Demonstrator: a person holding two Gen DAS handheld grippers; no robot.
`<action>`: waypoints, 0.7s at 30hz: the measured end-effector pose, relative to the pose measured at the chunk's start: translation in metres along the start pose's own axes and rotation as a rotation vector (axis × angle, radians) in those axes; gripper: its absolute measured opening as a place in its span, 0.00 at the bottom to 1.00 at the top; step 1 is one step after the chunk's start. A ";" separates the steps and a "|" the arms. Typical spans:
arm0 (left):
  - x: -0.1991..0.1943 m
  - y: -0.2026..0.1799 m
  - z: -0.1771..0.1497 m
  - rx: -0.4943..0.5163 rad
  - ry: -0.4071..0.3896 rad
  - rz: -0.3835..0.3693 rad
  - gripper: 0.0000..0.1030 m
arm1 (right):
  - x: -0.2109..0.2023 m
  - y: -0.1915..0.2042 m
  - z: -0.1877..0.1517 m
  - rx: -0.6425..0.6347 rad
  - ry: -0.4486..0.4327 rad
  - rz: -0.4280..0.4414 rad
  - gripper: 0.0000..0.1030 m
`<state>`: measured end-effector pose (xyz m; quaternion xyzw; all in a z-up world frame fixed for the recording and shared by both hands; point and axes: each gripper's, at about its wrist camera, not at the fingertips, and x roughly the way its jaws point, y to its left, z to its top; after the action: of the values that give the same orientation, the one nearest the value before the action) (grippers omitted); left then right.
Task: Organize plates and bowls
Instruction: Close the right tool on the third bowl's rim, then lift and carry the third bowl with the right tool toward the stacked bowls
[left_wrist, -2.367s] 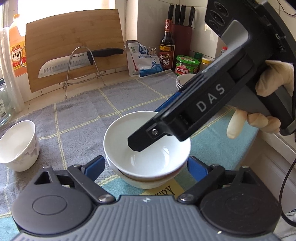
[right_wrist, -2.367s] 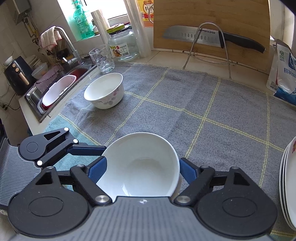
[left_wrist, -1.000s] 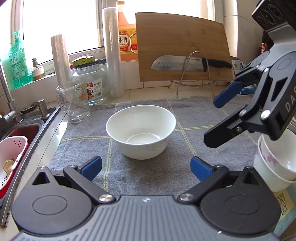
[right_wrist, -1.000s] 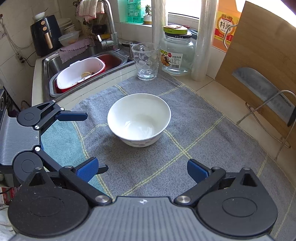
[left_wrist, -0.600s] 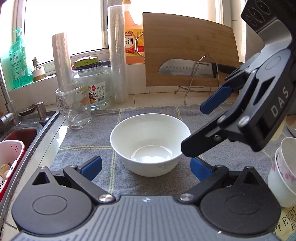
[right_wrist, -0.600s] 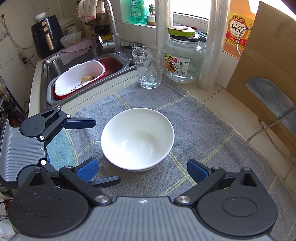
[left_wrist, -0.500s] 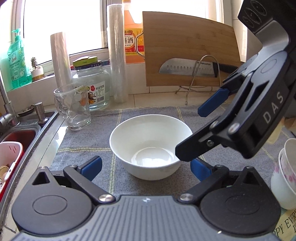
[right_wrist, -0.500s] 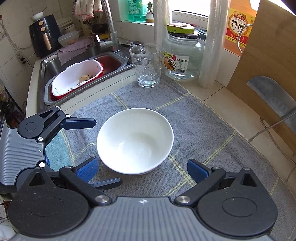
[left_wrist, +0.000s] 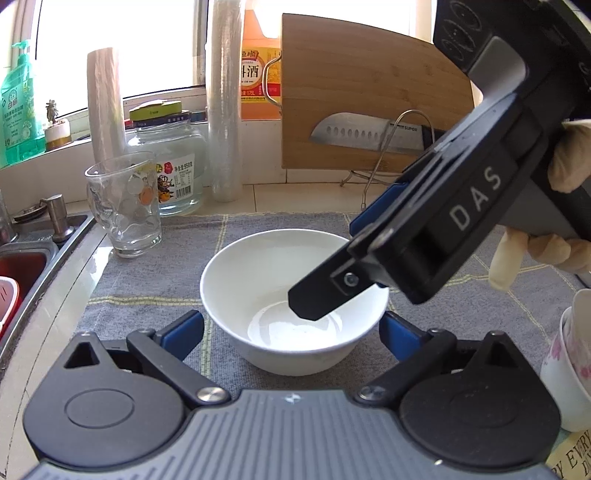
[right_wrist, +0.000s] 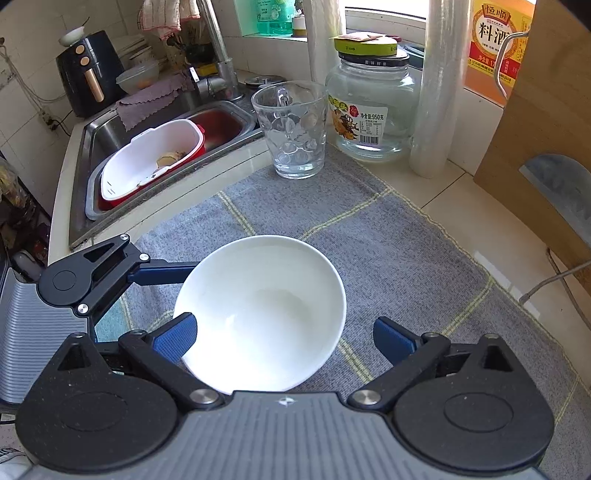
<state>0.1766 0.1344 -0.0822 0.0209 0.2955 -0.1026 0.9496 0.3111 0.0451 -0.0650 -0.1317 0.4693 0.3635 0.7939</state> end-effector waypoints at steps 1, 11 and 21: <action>0.001 0.000 0.000 -0.001 0.001 0.000 0.96 | 0.002 -0.001 0.001 0.002 0.003 0.009 0.99; 0.002 0.001 0.000 -0.014 -0.002 -0.012 0.94 | 0.014 -0.007 0.012 -0.001 0.020 0.055 0.87; 0.003 0.000 0.002 -0.002 0.004 -0.008 0.93 | 0.023 -0.013 0.015 0.022 0.032 0.093 0.79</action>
<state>0.1803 0.1332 -0.0818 0.0191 0.2974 -0.1060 0.9487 0.3372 0.0546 -0.0781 -0.1068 0.4916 0.3925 0.7700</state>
